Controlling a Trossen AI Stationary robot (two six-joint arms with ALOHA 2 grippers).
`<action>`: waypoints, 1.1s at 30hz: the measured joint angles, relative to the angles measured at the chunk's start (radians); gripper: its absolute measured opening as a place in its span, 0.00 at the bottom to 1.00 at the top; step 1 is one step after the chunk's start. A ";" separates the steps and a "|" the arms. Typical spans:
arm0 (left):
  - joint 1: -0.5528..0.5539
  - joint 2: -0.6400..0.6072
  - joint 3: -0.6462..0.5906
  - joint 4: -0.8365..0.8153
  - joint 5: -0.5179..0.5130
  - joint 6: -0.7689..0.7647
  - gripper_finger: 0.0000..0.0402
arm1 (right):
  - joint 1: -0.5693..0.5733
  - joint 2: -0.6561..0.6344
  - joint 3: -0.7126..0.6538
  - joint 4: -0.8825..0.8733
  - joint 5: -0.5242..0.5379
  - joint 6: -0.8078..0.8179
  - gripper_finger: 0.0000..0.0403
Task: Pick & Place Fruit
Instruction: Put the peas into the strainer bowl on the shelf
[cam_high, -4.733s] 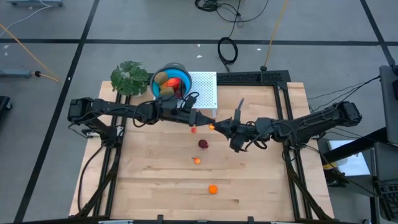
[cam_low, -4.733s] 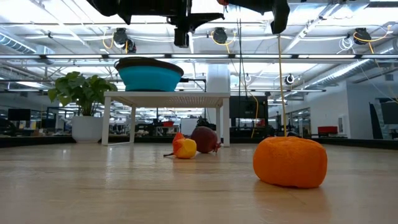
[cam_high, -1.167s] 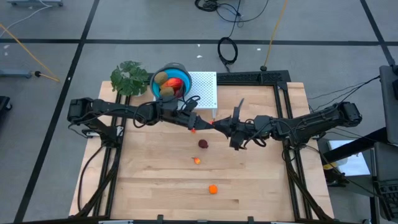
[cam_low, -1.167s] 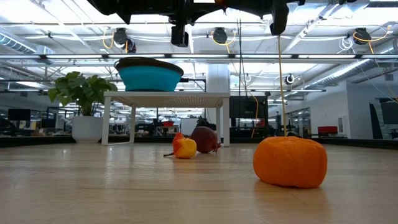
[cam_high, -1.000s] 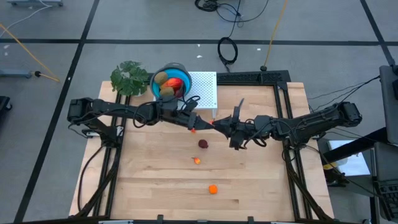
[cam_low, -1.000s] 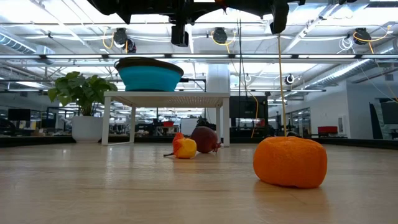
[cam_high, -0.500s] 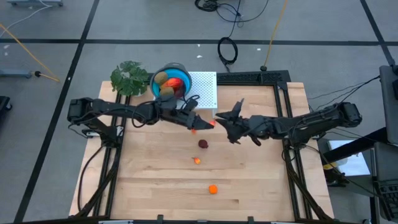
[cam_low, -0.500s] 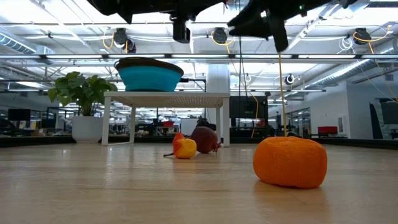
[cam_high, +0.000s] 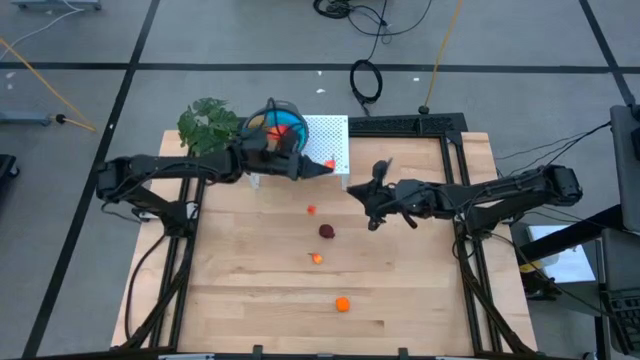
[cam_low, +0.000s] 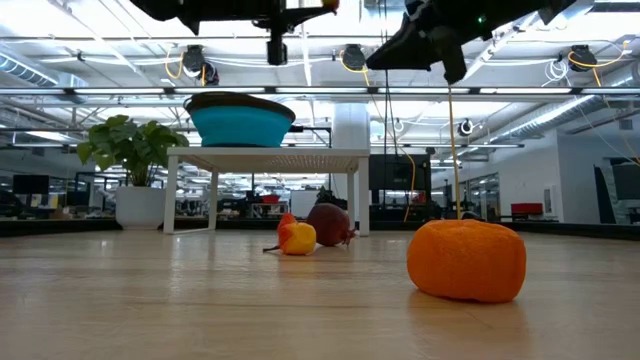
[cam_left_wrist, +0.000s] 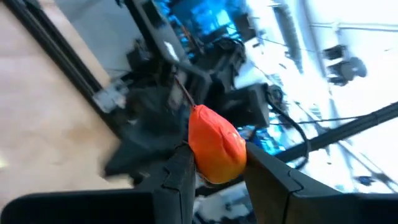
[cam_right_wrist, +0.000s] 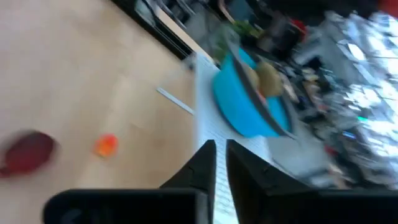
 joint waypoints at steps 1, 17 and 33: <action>0.012 -0.012 0.000 -0.028 -0.002 0.019 0.29 | -0.005 0.000 0.000 0.000 -0.037 0.021 0.03; 0.154 -0.127 0.001 -0.424 -0.184 0.404 0.29 | -0.097 0.000 0.000 0.001 -0.382 0.297 0.00; 0.191 -0.043 0.301 -0.964 -0.524 0.950 0.29 | -0.121 0.000 0.001 0.001 -0.379 0.298 0.00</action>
